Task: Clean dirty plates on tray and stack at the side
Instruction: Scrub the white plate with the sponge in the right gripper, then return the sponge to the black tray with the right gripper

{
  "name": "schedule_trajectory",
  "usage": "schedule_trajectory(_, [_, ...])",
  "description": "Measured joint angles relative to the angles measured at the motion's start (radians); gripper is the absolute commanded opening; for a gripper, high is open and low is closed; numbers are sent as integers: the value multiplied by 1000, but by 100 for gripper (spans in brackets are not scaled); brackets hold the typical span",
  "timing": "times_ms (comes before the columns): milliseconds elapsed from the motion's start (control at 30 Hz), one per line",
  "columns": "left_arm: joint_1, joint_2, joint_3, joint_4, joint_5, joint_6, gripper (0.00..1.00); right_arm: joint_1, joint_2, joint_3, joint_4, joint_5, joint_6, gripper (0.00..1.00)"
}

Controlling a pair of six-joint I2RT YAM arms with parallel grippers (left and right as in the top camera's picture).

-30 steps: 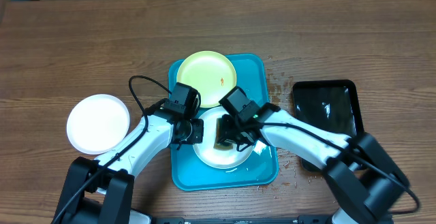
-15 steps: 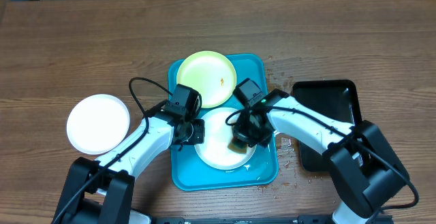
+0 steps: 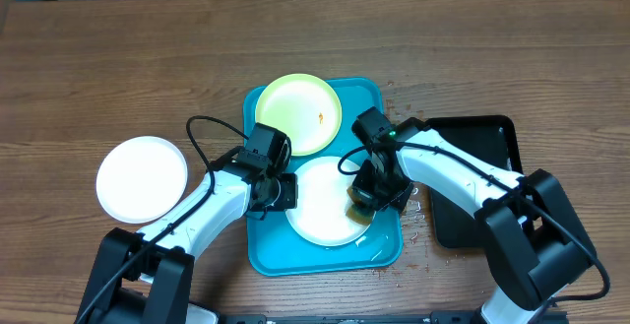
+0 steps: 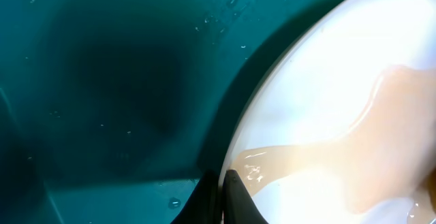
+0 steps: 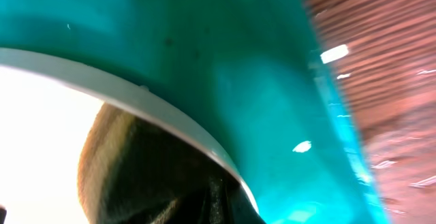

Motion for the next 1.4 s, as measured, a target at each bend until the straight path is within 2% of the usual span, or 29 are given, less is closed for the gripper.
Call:
schedule_trajectory(300, [14, -1, -2, -8, -32, -8, 4, -25, -119, 36, -69, 231, -137, 4])
schedule_trajectory(533, [19, -2, -2, -8, -48, -15, 4, -78, -295, 36, -104, 290, -202, 4])
schedule_trajectory(733, [19, -2, 2, -24, -48, 5, 4, -254, -389, 36, -137, 302, -248, 4])
schedule_trajectory(900, [19, -2, 33, -112, -68, 48, 4, -424, -375, 7, -116, 303, -317, 4])
schedule_trajectory(1067, [19, 0, 120, -232, -86, 114, 4, -563, -335, -116, -19, 266, -370, 5])
schedule_trajectory(1133, [13, 0, 163, -261, -93, 142, 4, -603, -325, -181, 33, 225, -389, 11])
schedule_trajectory(1167, [9, 0, 180, -270, -93, 150, 4, -619, -323, -212, 49, 199, -404, 24])
schedule_trajectory(1333, [-23, 0, 232, -291, -98, 179, 4, -634, -323, -215, 49, 112, -454, 52])
schedule_trajectory(1400, [-34, 0, 241, -300, -96, 186, 4, -646, -326, -192, 24, 76, -480, 61])
